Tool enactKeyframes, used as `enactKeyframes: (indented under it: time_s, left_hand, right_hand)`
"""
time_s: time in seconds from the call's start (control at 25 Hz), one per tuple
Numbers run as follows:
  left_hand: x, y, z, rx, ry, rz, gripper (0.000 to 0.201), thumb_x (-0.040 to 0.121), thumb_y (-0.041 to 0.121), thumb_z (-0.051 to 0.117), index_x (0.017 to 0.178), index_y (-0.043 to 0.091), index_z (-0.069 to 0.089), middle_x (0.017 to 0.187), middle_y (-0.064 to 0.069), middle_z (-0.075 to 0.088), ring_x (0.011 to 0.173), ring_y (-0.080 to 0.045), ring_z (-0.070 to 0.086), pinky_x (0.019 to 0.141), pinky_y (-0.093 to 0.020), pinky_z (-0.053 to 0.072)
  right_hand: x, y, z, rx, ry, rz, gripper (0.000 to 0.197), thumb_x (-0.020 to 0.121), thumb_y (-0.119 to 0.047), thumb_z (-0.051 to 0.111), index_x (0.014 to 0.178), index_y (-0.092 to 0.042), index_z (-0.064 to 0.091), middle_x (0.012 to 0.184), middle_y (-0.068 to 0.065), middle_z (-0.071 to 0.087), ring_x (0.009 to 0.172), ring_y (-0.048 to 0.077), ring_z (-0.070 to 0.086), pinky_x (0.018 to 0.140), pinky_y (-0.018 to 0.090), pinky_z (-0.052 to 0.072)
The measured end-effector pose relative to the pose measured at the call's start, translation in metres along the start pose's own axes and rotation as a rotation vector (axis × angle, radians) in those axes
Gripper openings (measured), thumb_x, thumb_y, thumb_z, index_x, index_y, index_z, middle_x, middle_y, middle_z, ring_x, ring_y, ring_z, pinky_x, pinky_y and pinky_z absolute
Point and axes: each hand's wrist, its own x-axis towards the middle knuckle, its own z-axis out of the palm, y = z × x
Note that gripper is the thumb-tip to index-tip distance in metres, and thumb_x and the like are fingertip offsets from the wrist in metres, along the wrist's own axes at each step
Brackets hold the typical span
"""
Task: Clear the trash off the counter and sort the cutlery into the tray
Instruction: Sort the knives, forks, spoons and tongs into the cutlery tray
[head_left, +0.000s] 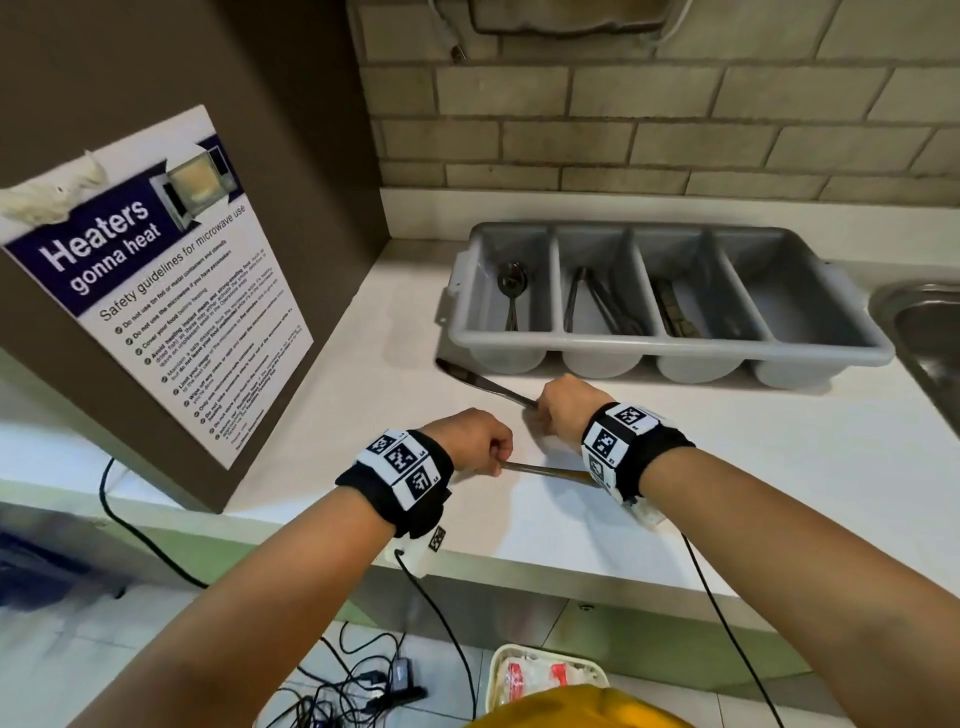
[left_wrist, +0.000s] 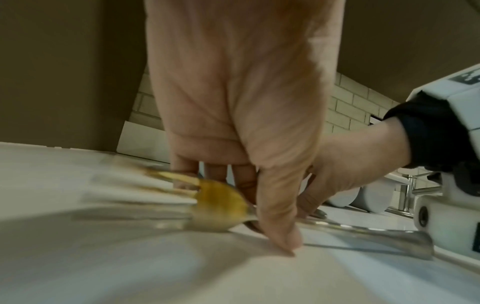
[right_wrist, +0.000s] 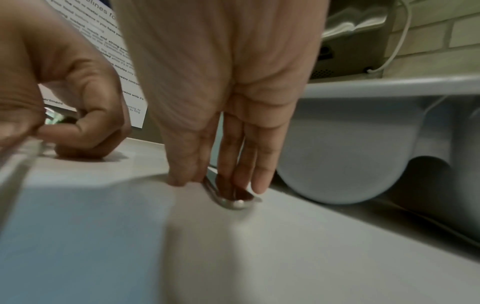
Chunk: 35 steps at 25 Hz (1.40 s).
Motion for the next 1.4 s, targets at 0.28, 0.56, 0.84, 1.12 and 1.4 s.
enactKeyframes:
  time_s: [0.28, 0.56, 0.84, 1.12, 1.4]
  left_hand:
    - [-0.009, -0.006, -0.011, -0.058, 0.008, -0.038, 0.028, 0.085, 0.006, 0.057, 0.11, 0.018, 0.064, 0.083, 0.005, 0.06, 0.09, -0.017, 0.056, 0.089, -0.029, 0.045]
    - [-0.018, -0.006, -0.032, 0.005, 0.129, -0.03, 0.022, 0.086, 0.027, 0.061, 0.105, 0.032, 0.07, 0.114, 0.009, 0.066, 0.107, -0.012, 0.052, 0.107, -0.032, 0.031]
    - [-0.007, -0.008, -0.04, -0.448, 0.244, 0.205, 0.025, 0.091, 0.003, 0.056, 0.114, 0.003, 0.066, 0.092, 0.009, 0.064, 0.081, 0.014, 0.059, 0.076, -0.001, 0.042]
    - [0.021, 0.035, -0.036, -0.676, 0.458, 0.198, 0.025, 0.097, 0.009, 0.045, 0.116, 0.009, 0.062, 0.087, -0.001, 0.06, 0.077, -0.01, 0.051, 0.07, -0.01, 0.046]
    - [0.052, 0.089, -0.05, -0.655, 0.442, 0.16, 0.025, 0.099, 0.006, 0.033, 0.107, 0.014, 0.055, 0.068, 0.003, 0.051, 0.055, -0.012, 0.045, 0.051, -0.016, 0.04]
  right_hand:
    - [-0.007, 0.0, -0.004, 0.041, -0.016, 0.039, 0.028, 0.094, -0.005, 0.037, 0.121, 0.0, 0.045, 0.121, 0.023, 0.058, 0.109, 0.039, 0.058, 0.091, 0.043, 0.047]
    - [-0.045, 0.019, 0.001, 0.063, -0.129, 0.055, 0.03, 0.093, -0.004, 0.036, 0.122, -0.002, 0.045, 0.125, 0.019, 0.055, 0.114, 0.033, 0.053, 0.093, 0.037, 0.042]
    - [-0.104, 0.063, -0.019, 0.433, 0.285, 0.123, 0.019, 0.089, 0.004, 0.041, 0.105, 0.0, 0.05, 0.091, 0.017, 0.056, 0.081, 0.028, 0.05, 0.069, 0.028, 0.031]
    - [-0.075, 0.129, -0.064, 0.623, 0.5, 0.435, 0.033, 0.087, 0.004, 0.044, 0.119, 0.003, 0.055, 0.114, 0.032, 0.06, 0.101, 0.043, 0.058, 0.084, 0.042, 0.048]
    - [-0.029, 0.16, -0.099, 0.633, 0.369, 0.443, 0.047, 0.089, -0.004, 0.049, 0.136, -0.005, 0.042, 0.134, 0.022, 0.051, 0.121, 0.035, 0.051, 0.104, 0.038, 0.041]
